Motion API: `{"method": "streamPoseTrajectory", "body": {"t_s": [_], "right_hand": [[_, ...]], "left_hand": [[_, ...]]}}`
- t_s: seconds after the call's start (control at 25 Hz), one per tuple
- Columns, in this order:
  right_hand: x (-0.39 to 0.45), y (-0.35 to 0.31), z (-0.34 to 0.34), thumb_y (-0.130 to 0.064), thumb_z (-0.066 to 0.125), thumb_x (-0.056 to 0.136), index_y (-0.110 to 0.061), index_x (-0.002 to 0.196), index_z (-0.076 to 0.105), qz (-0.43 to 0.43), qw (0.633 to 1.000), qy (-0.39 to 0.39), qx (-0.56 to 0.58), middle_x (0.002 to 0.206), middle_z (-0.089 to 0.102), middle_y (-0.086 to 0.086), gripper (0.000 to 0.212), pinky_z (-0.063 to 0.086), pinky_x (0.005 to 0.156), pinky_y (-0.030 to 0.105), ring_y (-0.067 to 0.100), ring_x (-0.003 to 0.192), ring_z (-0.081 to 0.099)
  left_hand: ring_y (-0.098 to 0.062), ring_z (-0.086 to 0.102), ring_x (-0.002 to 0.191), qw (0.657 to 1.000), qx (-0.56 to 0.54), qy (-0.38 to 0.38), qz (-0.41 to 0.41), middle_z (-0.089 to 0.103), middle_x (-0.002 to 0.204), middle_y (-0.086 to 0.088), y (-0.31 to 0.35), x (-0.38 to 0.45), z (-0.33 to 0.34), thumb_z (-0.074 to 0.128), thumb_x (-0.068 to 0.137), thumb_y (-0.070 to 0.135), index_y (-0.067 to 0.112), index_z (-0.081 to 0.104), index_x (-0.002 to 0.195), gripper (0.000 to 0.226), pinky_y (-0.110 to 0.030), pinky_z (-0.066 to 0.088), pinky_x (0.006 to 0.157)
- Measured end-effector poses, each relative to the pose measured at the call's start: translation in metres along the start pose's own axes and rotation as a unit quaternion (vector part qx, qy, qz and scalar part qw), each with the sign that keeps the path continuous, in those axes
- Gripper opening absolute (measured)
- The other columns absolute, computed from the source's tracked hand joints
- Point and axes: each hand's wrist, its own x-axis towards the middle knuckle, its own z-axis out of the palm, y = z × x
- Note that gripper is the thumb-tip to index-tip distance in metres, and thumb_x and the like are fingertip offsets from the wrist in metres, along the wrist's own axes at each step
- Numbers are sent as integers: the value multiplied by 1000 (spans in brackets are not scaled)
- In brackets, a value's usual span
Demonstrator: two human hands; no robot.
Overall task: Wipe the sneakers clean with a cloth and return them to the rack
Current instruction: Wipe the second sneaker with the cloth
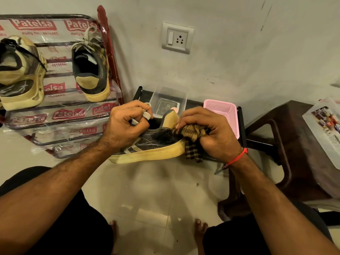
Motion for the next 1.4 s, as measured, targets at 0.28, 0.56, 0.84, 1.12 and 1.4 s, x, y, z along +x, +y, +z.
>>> {"method": "streamPoseTrajectory", "body": {"t_s": [0.28,0.56,0.84,1.12,1.4], "right_hand": [[1,4,12,25,49,68,-5,105,73,47,985,164,-6,106,70,11,53,52,97,41,26,107,64],[2,0,15,26,54,66,-2,99,75,27,994,97,-52,106,67,11,48,50,93,27,22,104,64],[-6,7,24,1,65,79,-10,108,75,-20,974,-3,-225,113,67,6,33,56,86,40,26,104,64],[-3,4,23,10,67,76,-7,111,74,62,960,115,-249,109,67,9,40,46,91,14,23,100,64],[-5,-24,63,-12,60,89,-5,115,72,-56,972,8,-228,111,68,11,29,57,86,37,27,101,66]], "left_hand": [[-12,68,79,999,-24,-11,40,72,88,-11,6,6,2,64,85,-1,-3,60,59,26,-38,59,74],[-18,66,74,998,46,50,-19,71,87,-10,0,4,2,64,86,1,0,60,63,23,-32,57,71],[-19,57,64,980,98,-3,-173,60,68,-5,-2,1,10,63,91,14,8,51,59,35,-38,52,65],[-24,53,54,976,37,-21,-212,55,56,-6,14,-1,19,50,93,35,7,58,60,44,-40,47,51],[-9,44,42,969,25,18,-246,47,47,6,17,8,15,47,103,33,19,53,55,50,-27,38,43]]}}
